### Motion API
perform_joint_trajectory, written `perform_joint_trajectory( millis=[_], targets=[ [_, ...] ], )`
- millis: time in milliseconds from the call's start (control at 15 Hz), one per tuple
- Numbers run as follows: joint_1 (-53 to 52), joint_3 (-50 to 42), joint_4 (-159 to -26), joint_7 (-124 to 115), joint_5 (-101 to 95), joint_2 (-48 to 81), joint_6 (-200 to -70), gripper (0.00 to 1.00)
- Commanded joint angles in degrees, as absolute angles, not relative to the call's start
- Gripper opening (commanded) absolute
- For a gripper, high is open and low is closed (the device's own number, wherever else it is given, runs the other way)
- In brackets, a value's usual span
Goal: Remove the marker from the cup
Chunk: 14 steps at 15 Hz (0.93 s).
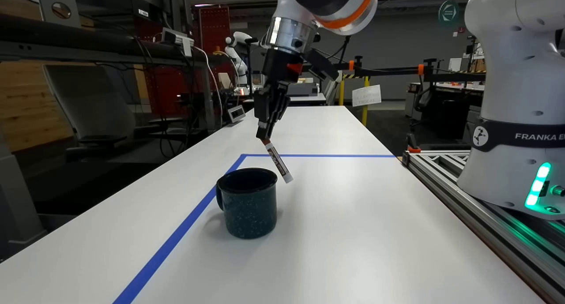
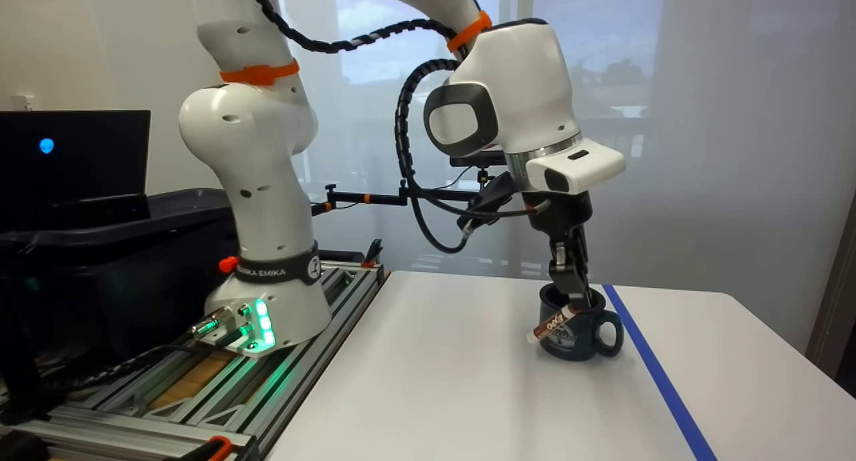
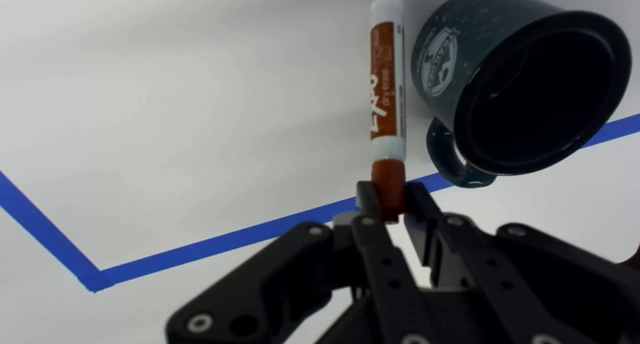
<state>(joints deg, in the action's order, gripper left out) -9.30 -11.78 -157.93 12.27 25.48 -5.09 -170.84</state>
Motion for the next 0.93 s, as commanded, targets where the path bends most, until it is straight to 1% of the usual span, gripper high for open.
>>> perform_joint_trajectory(
  millis=[0,400,867],
  targets=[
    [-14.6,-16.2,-157.7,25.1,41.3,-6.1,-168.5,0.05],
    [-14.7,-19.7,-155.1,43.5,60.4,-1.9,-164.0,0.05],
    [-12.9,-20.7,-150.2,55.0,72.0,8.4,-158.7,0.05]
  ],
)
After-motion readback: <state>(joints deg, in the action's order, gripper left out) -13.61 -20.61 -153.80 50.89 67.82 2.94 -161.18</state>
